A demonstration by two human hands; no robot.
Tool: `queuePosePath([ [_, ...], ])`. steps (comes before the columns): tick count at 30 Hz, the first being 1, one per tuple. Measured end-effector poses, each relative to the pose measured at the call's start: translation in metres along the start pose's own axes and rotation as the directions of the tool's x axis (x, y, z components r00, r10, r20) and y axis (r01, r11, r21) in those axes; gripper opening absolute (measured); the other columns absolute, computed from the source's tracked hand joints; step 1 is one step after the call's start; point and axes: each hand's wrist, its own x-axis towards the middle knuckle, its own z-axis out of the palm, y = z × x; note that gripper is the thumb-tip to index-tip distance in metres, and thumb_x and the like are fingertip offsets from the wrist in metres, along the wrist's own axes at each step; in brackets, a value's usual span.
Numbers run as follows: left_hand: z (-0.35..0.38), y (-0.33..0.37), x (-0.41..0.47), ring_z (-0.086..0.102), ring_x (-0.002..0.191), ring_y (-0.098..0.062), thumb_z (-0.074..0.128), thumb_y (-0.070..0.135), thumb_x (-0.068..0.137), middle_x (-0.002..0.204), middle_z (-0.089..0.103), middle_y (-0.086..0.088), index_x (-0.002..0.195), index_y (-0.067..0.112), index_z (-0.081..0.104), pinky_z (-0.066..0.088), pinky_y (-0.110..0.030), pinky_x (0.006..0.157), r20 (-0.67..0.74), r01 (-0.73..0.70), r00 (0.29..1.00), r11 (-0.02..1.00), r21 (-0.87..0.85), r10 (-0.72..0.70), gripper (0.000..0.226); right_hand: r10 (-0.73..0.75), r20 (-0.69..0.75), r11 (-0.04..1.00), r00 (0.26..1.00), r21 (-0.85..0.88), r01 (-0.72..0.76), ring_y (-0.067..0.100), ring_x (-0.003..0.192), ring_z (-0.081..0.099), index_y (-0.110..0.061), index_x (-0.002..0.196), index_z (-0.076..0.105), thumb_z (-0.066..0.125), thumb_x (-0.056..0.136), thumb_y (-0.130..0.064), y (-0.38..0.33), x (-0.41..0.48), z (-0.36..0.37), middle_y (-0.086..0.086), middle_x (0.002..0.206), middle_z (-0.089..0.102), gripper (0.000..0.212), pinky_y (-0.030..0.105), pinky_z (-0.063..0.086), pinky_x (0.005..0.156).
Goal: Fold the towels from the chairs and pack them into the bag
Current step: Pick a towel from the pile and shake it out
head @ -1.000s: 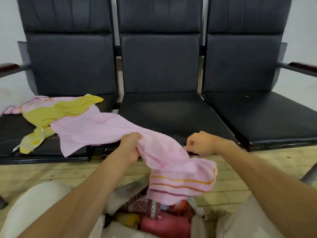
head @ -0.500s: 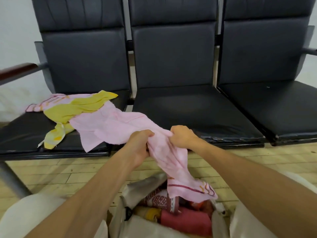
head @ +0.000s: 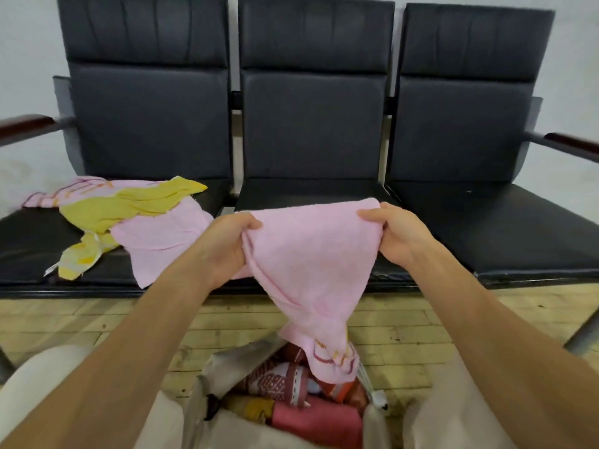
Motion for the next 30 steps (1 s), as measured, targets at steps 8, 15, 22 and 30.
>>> queuePosePath([
  [8,-0.026,0.023,-0.016,0.058,0.068,-0.024,0.056,0.01,0.096,0.076,0.066,-0.014,0.084,0.003,0.065,0.044,-0.033,0.07,0.018,-0.218,0.974,0.918,0.331,0.225,0.016,-0.107,-0.127,0.994,0.986,-0.018,0.105,0.021,0.111,0.062,-0.016,0.124,0.064,0.068,0.088,-0.013,-0.029,-0.007,-0.04,0.004,0.12,0.064,0.037,0.036,0.053,0.091],
  [15,-0.039,0.017,-0.008,0.057,0.089,-0.036,0.05,0.026,0.098,0.094,0.06,-0.022,0.094,0.0,0.06,0.052,-0.054,0.083,-0.148,-0.2,0.85,0.57,0.797,0.505,0.029,-0.129,-0.012,0.864,0.992,-0.491,0.107,0.016,0.102,0.06,-0.021,0.102,0.074,0.047,0.1,-0.008,-0.024,-0.031,-0.051,0.001,0.113,0.065,0.03,0.026,0.049,0.075],
  [22,-0.029,0.024,-0.006,0.058,0.082,-0.021,0.066,0.038,0.089,0.095,0.062,-0.002,0.106,0.015,0.062,0.05,-0.033,0.074,-0.422,-0.123,0.902,0.992,-0.038,0.095,0.029,-0.319,-0.147,0.874,0.936,-0.428,0.231,0.017,0.105,0.058,-0.019,0.104,0.071,0.062,0.093,-0.015,-0.027,-0.028,-0.048,-0.002,0.108,0.066,0.015,0.032,0.047,0.087],
  [30,-0.02,0.022,-0.02,0.069,0.068,-0.013,0.052,-0.004,0.092,0.092,0.069,-0.007,0.105,0.01,0.063,0.052,-0.025,0.05,-0.096,-0.137,0.987,0.988,-0.071,0.13,0.022,-0.185,-0.055,0.92,0.981,-0.362,0.153,0.021,0.109,0.057,-0.023,0.106,0.074,0.047,0.095,0.002,-0.025,-0.03,-0.044,0.0,0.118,0.062,0.038,0.033,0.051,0.088],
])
